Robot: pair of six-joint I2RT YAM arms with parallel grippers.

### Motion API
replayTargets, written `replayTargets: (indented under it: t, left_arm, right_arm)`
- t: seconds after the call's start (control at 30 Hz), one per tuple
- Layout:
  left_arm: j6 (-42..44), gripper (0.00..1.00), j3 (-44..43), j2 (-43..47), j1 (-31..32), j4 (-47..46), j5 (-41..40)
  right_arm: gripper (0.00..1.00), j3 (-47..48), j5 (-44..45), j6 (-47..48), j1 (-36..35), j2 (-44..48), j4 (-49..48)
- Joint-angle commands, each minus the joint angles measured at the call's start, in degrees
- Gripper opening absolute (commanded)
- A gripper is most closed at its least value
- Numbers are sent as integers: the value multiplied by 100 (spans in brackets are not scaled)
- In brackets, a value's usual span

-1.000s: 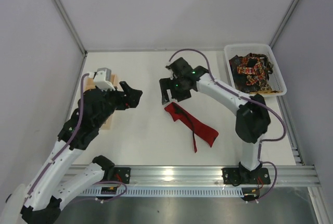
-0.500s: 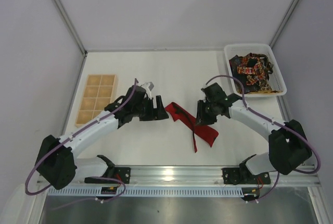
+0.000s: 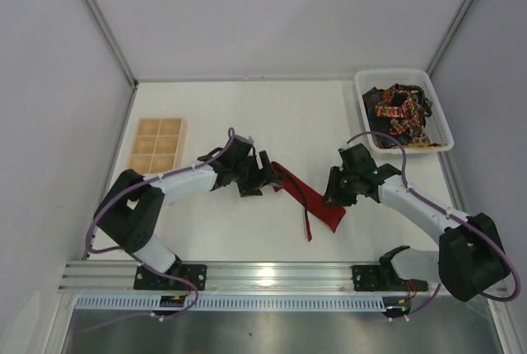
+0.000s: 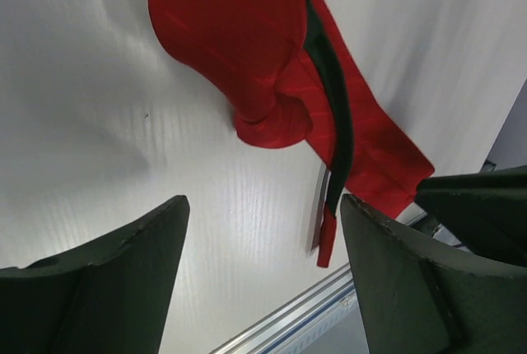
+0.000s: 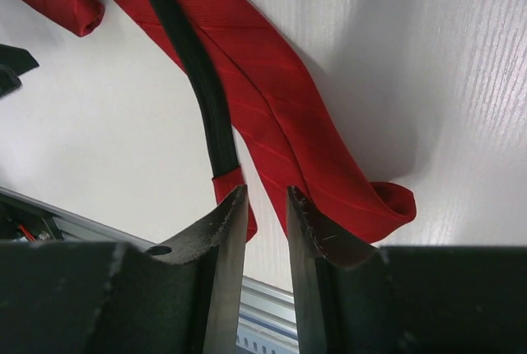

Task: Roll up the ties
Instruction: Flatten the tie

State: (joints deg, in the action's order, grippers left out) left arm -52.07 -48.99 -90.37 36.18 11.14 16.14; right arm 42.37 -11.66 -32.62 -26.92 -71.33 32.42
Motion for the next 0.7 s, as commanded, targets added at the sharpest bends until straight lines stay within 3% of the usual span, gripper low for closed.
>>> replayTargets:
  t: [0.0, 0.43, 0.67]
  left_arm:
    - [-636, 80, -488, -68, 47, -42, -269]
    - [-690, 73, -1446, -1115, 55, 530, -515]
    - [-681, 68, -1447, -1088, 64, 706, -560]
  right_arm:
    - [31, -132, -73, -113, 11, 190, -245]
    - [29, -273, 85, -51, 63, 339, -114]
    - [47, -229, 41, -69, 362, 620, 27]
